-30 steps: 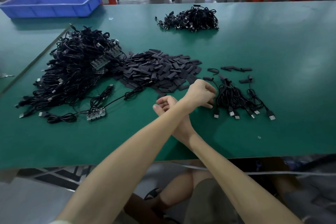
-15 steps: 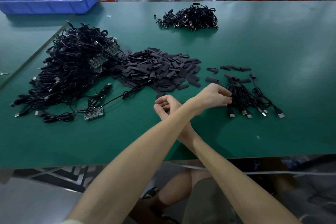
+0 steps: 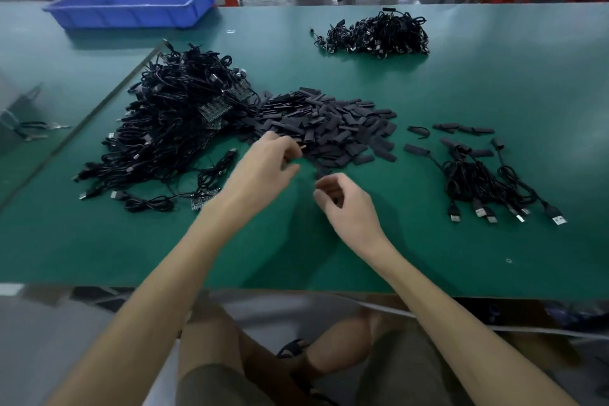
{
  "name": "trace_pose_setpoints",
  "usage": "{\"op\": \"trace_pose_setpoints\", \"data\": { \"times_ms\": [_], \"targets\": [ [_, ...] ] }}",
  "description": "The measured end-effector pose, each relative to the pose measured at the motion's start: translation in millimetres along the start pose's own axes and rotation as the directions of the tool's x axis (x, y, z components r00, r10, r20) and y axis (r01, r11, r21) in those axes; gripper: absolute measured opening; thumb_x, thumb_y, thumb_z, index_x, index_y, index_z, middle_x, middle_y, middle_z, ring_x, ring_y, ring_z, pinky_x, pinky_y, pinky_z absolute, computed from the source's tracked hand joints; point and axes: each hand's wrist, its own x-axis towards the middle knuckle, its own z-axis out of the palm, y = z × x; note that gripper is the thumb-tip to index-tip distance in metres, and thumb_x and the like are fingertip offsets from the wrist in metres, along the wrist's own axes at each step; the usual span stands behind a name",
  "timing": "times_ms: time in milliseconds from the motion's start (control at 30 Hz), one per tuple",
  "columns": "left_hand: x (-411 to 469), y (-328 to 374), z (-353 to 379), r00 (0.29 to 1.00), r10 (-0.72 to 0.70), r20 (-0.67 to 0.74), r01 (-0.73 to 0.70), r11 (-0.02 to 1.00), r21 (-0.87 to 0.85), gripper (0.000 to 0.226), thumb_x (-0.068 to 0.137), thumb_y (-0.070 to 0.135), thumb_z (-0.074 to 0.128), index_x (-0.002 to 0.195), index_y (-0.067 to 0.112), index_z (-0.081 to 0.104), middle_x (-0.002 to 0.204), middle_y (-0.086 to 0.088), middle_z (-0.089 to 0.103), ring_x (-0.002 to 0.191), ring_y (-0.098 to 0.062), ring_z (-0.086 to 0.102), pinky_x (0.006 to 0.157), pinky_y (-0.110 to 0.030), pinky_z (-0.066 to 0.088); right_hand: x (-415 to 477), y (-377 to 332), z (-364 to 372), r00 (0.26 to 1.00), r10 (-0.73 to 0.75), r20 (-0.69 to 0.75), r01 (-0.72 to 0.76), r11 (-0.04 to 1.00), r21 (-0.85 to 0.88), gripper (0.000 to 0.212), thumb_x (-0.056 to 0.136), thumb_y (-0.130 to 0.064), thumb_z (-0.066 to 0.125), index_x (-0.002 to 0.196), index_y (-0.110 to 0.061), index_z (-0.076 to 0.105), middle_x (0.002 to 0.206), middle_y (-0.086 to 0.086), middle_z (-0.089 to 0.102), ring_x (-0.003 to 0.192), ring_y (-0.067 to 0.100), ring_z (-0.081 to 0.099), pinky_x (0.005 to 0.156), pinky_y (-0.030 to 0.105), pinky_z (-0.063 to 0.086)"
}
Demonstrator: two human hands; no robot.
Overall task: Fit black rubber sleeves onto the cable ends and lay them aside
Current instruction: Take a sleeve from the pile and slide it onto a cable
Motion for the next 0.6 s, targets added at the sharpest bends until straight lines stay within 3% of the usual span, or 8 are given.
{"op": "trace_pose_setpoints", "data": {
  "times_ms": [67,167,267,400,467,533,600],
  "targets": [
    [-14.9,-37.6,-14.9,0.988,-0.129,0.080,0.105,0.962,0.251,0.039,0.087,0.036,0.078,0.114,0.014,0.061,0.117,-0.005,0.050,0.112,-0.026,0.051,0.097,-0.041,0.045,-1.2,0.3,-0.8,1.000,0.005,-0.004,-0.005,1.000,0.004,0.009,0.099,-0.026,0.068,0.107,-0.022,0.067,0.096,-0.011,0.069,0.090,0.004,0.064,0.088,0.036,0.055],
    [-34.4,-78.8,-32.5,0.940,-0.302,0.156,0.222,0.893,0.392,0.054,0.078,0.053,0.081,0.110,0.018,0.055,0.116,-0.003,0.040,0.112,-0.026,0.040,0.095,-0.041,0.041,-0.7,-0.2,-1.6,1.000,-0.004,-0.001,0.004,1.000,0.007,0.009,0.100,-0.026,0.068,0.107,-0.021,0.067,0.097,-0.011,0.069,0.090,0.001,0.063,0.084,0.028,0.055],
    [-42.0,-100.2,-40.1,0.932,-0.297,0.205,0.228,0.924,0.306,0.046,0.081,0.050,0.080,0.108,0.021,0.057,0.117,0.000,0.040,0.113,-0.022,0.036,0.095,-0.036,0.040,0.0,1.0,-1.5,1.000,-0.008,-0.001,0.008,1.000,0.008,0.009,0.100,-0.024,0.068,0.107,-0.020,0.067,0.097,-0.010,0.069,0.089,0.002,0.062,0.081,0.022,0.053],
    [-38.5,-105.3,-37.3,0.981,-0.141,0.134,0.094,0.948,0.303,0.031,0.098,0.040,0.062,0.109,0.012,0.069,0.110,-0.003,0.059,0.102,-0.023,0.053,0.090,-0.035,0.044,0.0,1.8,-2.1,1.000,-0.014,-0.004,0.014,1.000,0.010,0.008,0.099,-0.022,0.068,0.107,-0.019,0.067,0.096,-0.009,0.069,0.088,-0.002,0.061,0.075,0.012,0.048],
    [-37.9,-100.8,-32.4,0.996,-0.072,0.043,0.064,0.982,0.179,0.035,0.103,0.037,0.053,0.101,0.007,0.072,0.094,0.001,0.065,0.085,-0.016,0.061,0.080,-0.032,0.048,-0.1,2.1,-2.6,1.000,-0.014,0.003,0.014,1.000,0.017,0.008,0.099,-0.022,0.068,0.107,-0.020,0.067,0.097,-0.009,0.069,0.088,-0.003,0.060,0.075,0.012,0.048],
    [-40.1,-89.3,-24.7,0.999,-0.049,0.005,0.049,0.999,0.002,0.034,0.101,0.040,0.052,0.086,0.015,0.070,0.074,0.009,0.061,0.064,-0.002,0.054,0.063,-0.021,0.042,-1.1,1.1,-3.3,1.000,-0.028,0.014,0.028,0.999,0.033,0.008,0.099,-0.023,0.069,0.107,-0.021,0.068,0.100,-0.008,0.070,0.088,-0.001,0.061,0.075,0.013,0.048],
    [-41.1,-73.9,-12.4,0.999,-0.030,-0.009,0.029,0.993,-0.118,0.036,0.097,0.047,0.053,0.071,0.024,0.061,0.060,0.008,0.054,0.053,-0.006,0.048,0.053,-0.015,0.035,-3.0,0.1,-4.7,0.997,-0.066,0.041,0.064,0.996,0.056,0.009,0.097,-0.025,0.071,0.106,-0.025,0.070,0.100,-0.010,0.070,0.085,0.001,0.063,0.075,0.016,0.048]
  ]
}}
